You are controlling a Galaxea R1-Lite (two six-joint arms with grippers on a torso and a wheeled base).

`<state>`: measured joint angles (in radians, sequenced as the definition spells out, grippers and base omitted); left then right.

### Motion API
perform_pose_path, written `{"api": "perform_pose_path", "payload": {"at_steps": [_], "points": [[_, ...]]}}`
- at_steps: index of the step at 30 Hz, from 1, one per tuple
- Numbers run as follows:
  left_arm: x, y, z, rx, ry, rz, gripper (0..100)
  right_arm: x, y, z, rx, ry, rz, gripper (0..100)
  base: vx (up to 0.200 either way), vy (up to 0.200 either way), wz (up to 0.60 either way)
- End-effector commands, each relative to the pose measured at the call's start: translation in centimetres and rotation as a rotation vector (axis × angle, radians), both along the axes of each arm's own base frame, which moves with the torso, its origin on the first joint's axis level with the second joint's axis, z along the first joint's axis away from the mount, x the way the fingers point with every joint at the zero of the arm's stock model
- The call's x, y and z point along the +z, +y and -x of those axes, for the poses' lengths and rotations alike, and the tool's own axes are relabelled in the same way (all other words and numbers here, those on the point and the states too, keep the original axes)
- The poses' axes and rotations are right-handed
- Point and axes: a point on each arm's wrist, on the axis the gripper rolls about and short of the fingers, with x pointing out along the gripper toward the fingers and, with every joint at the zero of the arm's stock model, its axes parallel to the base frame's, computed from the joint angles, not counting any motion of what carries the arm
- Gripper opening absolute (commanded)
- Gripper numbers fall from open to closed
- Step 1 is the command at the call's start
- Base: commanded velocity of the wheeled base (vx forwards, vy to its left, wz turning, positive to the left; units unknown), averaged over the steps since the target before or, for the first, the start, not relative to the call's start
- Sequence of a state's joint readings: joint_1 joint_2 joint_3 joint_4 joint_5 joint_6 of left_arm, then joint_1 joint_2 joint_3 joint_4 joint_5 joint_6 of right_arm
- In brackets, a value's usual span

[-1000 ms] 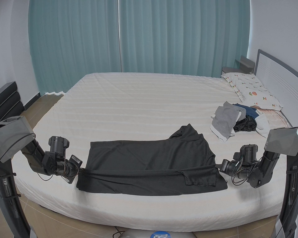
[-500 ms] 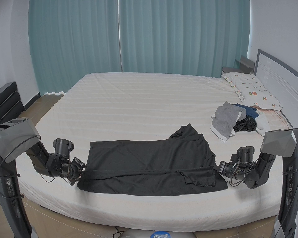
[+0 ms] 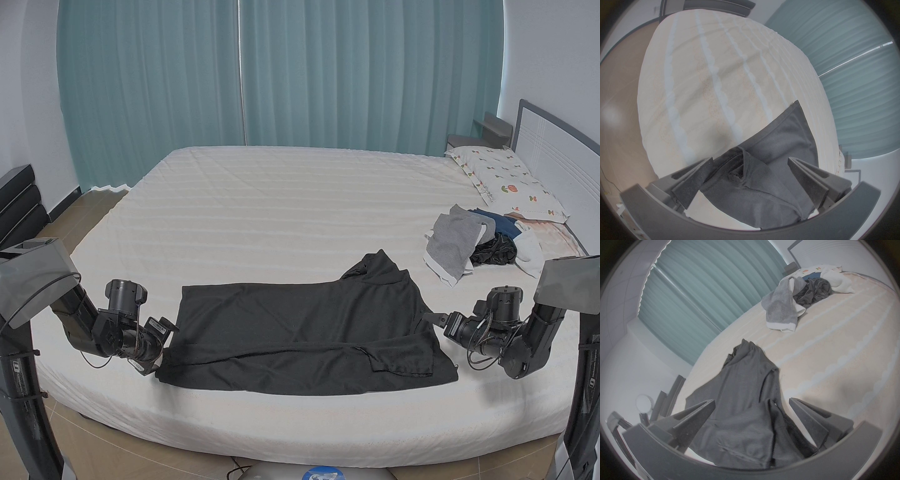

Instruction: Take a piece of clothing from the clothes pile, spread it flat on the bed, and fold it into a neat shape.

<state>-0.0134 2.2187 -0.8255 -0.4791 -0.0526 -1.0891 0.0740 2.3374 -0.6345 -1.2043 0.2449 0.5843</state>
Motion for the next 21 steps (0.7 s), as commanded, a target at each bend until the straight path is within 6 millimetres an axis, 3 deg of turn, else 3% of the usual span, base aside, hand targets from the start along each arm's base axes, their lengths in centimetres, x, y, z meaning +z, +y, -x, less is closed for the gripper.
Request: {"api": "perform_pose_path", "payload": {"at_steps": [1, 5, 8, 12, 14, 16, 21], "points": [[2.1, 1.3, 0.9, 0.015, -0.038, 0.114, 100, 4.7, 0.3, 1.3, -0.020, -0.070, -0.070, 100, 0.000, 0.000, 0.00], [3.9, 3.1, 3.0, -0.017, -0.064, 0.244, 100, 5.7, 1.4, 2.1, -0.001, -0.022, -0.074, 100, 0.000, 0.000, 0.00], [4.6, 4.2, 4.6, -0.027, -0.071, 0.296, 100, 5.8, 2.4, 4.2, -0.045, 0.063, -0.090, 100, 0.000, 0.000, 0.00], [5.0, 4.1, 5.8, -0.057, -0.071, 0.332, 100, 5.5, 4.1, 7.1, -0.077, 0.169, -0.183, 100, 0.000, 0.000, 0.00], [5.0, 4.1, 5.8, -0.057, -0.071, 0.332, 100, 5.5, 4.1, 7.3, -0.076, 0.172, -0.185, 100, 0.000, 0.000, 0.00], [4.7, 3.9, 5.9, -0.059, -0.089, 0.323, 100, 4.4, 4.6, 8.4, -0.096, 0.252, -0.221, 100, 0.000, 0.000, 0.00], [4.5, 3.8, 6.0, -0.065, -0.103, 0.319, 100, 2.5, 4.4, 8.1, -0.150, 0.307, -0.202, 100, 0.000, 0.000, 0.00]]}}
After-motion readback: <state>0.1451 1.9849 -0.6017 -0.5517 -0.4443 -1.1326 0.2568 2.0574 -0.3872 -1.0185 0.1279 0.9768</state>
